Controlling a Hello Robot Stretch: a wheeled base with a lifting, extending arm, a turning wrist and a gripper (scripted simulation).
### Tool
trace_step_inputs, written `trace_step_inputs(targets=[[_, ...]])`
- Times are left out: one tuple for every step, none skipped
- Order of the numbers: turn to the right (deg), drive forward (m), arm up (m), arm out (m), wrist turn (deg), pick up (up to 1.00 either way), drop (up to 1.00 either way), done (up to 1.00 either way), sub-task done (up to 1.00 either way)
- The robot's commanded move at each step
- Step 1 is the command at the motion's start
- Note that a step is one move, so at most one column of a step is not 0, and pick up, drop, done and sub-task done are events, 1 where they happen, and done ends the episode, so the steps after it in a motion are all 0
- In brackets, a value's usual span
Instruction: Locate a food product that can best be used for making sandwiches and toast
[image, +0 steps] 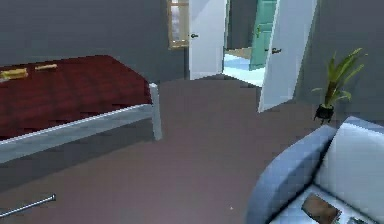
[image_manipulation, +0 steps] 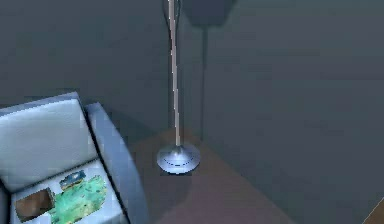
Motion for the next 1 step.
trace_step_inputs(targets=[[-6.0, 0.0, 0.0, 0.0, 0.0, 0.0, 0.0, 0.0, 0.0]])
